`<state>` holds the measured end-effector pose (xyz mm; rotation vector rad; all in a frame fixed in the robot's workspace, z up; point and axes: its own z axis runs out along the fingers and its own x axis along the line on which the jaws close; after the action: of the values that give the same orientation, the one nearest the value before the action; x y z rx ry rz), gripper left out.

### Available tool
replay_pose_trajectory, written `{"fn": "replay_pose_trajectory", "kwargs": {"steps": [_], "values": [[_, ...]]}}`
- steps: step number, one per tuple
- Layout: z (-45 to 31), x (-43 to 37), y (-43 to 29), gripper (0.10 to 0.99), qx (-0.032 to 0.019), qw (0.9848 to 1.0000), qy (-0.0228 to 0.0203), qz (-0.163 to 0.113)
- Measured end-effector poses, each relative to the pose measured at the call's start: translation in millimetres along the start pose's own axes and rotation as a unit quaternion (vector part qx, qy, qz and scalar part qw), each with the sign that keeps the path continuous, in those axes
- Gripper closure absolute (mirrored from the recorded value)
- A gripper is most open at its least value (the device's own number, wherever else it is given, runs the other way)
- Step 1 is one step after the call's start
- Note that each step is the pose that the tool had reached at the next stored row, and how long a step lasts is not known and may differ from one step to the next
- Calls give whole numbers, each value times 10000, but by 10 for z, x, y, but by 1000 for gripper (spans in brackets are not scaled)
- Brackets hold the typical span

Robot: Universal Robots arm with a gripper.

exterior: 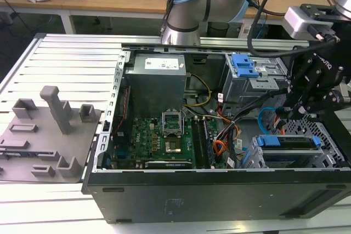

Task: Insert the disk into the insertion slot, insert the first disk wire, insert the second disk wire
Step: 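Insert the first disk wire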

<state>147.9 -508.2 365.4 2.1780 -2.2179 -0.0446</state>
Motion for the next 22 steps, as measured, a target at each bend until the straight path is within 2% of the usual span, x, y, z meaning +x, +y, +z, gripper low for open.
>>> {"fn": "replay_pose_trajectory", "kwargs": {"steps": [4,9,11,12,13,19,22], "values": [[94,-16,-5,725,-4,10000,0,0],[101,-16,-6,725,-4,10000,1,0],[102,-16,-6,867,-4,10000,1,0],[103,-16,-6,867,-4,10000,0,0],[103,-16,-6,922,-4,10000,1,0],[107,-16,-10,922,-4,10000,0,0],[103,-18,-103,922,-5,10000,0,0]]}}
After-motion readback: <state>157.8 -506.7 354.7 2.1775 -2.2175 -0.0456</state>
